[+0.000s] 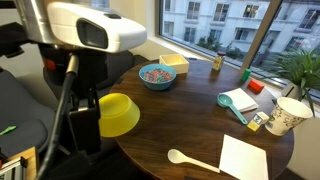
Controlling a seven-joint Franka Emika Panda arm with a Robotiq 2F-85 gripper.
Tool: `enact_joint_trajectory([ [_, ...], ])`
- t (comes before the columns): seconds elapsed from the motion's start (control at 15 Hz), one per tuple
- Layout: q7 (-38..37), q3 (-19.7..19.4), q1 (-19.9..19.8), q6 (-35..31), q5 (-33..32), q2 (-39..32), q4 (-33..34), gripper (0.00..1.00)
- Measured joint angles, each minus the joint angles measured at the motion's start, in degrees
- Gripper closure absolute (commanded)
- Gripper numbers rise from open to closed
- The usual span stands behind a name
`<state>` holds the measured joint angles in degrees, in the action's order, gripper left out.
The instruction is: Put the yellow bowl upright
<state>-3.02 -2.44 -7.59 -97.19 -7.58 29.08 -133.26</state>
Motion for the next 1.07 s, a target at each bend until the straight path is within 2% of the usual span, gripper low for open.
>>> enact_joint_trajectory([
  [0.53, 0.01, 0.5, 0.88, 0.0, -0.22, -0.08, -0.05, 0.0],
  [0.73, 0.0, 2.82, 2.91, 0.0, -0.67, -0.19, -0.16, 0.0],
  [1.07, -1.17, 9.03, 7.37, 0.17, -3.27, 0.51, -0.32, 0.0],
])
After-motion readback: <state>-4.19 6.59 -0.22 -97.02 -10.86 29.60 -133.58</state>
